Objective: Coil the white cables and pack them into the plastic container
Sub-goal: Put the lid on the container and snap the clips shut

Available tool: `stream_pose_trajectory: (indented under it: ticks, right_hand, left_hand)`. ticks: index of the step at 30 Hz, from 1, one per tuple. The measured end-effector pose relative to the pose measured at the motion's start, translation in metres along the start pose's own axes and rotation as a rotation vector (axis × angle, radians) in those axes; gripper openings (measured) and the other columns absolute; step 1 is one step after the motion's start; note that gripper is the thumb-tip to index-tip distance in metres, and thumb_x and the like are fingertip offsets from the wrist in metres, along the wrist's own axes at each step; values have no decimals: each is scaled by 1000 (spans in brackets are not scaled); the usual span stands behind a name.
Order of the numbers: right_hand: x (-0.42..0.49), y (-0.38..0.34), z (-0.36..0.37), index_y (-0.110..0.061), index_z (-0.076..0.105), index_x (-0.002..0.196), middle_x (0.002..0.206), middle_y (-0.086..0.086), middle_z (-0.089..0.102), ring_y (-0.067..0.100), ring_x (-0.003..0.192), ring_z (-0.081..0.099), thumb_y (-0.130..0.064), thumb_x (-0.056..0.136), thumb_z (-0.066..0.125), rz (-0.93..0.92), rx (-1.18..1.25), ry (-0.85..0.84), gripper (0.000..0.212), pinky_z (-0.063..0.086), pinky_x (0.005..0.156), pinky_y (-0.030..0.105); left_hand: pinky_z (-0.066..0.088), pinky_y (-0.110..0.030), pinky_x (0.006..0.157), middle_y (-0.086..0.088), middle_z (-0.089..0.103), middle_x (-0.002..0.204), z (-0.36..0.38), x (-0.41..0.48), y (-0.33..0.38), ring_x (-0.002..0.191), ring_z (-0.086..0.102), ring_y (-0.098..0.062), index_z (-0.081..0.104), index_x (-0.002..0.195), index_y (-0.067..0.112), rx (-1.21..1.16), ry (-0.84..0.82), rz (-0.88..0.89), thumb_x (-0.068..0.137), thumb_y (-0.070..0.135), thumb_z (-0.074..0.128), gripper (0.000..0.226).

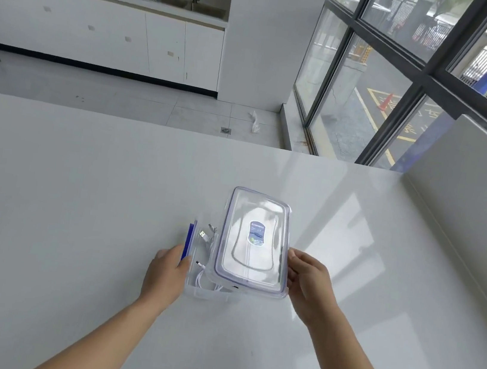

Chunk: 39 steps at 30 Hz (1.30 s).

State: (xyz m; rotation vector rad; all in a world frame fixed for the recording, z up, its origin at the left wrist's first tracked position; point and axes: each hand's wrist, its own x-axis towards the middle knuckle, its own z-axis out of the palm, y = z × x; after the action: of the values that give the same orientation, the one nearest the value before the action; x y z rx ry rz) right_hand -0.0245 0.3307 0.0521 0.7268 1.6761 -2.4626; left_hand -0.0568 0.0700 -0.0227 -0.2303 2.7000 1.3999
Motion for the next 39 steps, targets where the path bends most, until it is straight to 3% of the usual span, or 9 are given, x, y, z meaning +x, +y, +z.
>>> stream_pose_trajectory:
  ticks: [2, 6, 8, 12, 16, 18, 22, 27, 39]
  right_hand:
    - [8, 12, 8, 17, 64, 114, 50, -4, 60, 6, 40, 51, -3, 102, 52, 48, 6, -34, 26, 43, 41, 18]
    - [23, 26, 21, 12, 69, 108, 63, 7, 71, 13, 48, 63, -4, 101, 55, 83, -79, -27, 23, 52, 49, 23]
    - [29, 28, 27, 8, 73, 103, 71, 12, 73, 17, 54, 65, -6, 99, 59, 72, -138, -8, 21, 54, 52, 26]
    - [37, 30, 38, 5, 74, 91, 75, 14, 72, 21, 55, 65, -16, 97, 64, 52, -281, 61, 23, 55, 52, 29]
    - [36, 36, 50, 11, 56, 77, 62, 3, 51, 17, 53, 46, -25, 91, 69, -58, -532, 104, 41, 38, 54, 23]
    - [35, 39, 55, -3, 49, 65, 52, -6, 39, 11, 43, 37, -20, 87, 69, -116, -671, 117, 34, 30, 44, 18]
    - [34, 46, 56, -17, 36, 60, 52, -3, 30, 16, 46, 27, -23, 83, 67, -151, -875, 164, 40, 19, 48, 28]
    - [35, 52, 56, -16, 37, 60, 54, 1, 33, 19, 49, 28, -25, 84, 67, -123, -940, 201, 39, 21, 52, 30]
    - [49, 55, 59, -18, 38, 53, 44, -5, 33, 13, 40, 32, -28, 85, 65, -84, -1046, 242, 43, 23, 41, 25]
  left_hand:
    - [44, -38, 66, -6, 61, 79, -3, -3, 10, 82, 55, -31, 54, 69, 12, -38, 159, 44, 98, 18, 48, 30]
    - [37, -34, 67, -8, 61, 77, -11, 4, 30, 66, 47, -22, 61, 76, 15, -466, -84, -157, 96, 42, 52, 35]
    - [31, -34, 66, -7, 53, 77, -14, 8, 30, 66, 39, -20, 58, 78, 16, -456, -95, -153, 93, 39, 56, 28]
    - [32, -32, 61, -9, 45, 65, -15, 16, 21, 63, 36, -19, 55, 69, -6, -386, -14, -163, 91, 26, 59, 39]
    - [34, -29, 57, -7, 42, 57, -14, 22, 18, 56, 36, -20, 48, 62, 0, -203, 9, -138, 93, 28, 59, 43]
    - [31, -30, 57, -6, 36, 56, -15, 25, 19, 57, 32, -21, 43, 58, 7, -144, 24, -124, 93, 28, 60, 44]
    - [20, -33, 54, 0, 25, 54, -17, 28, 22, 59, 24, -21, 31, 57, 17, -3, 37, -79, 92, 25, 60, 47]
    - [20, -32, 53, -3, 28, 55, -13, 31, 22, 58, 25, -21, 30, 57, 17, 82, 22, -87, 90, 22, 57, 42]
    - [19, -32, 51, -1, 26, 53, -10, 35, 9, 57, 23, -22, 29, 57, 16, 135, -2, -82, 86, 24, 62, 44]
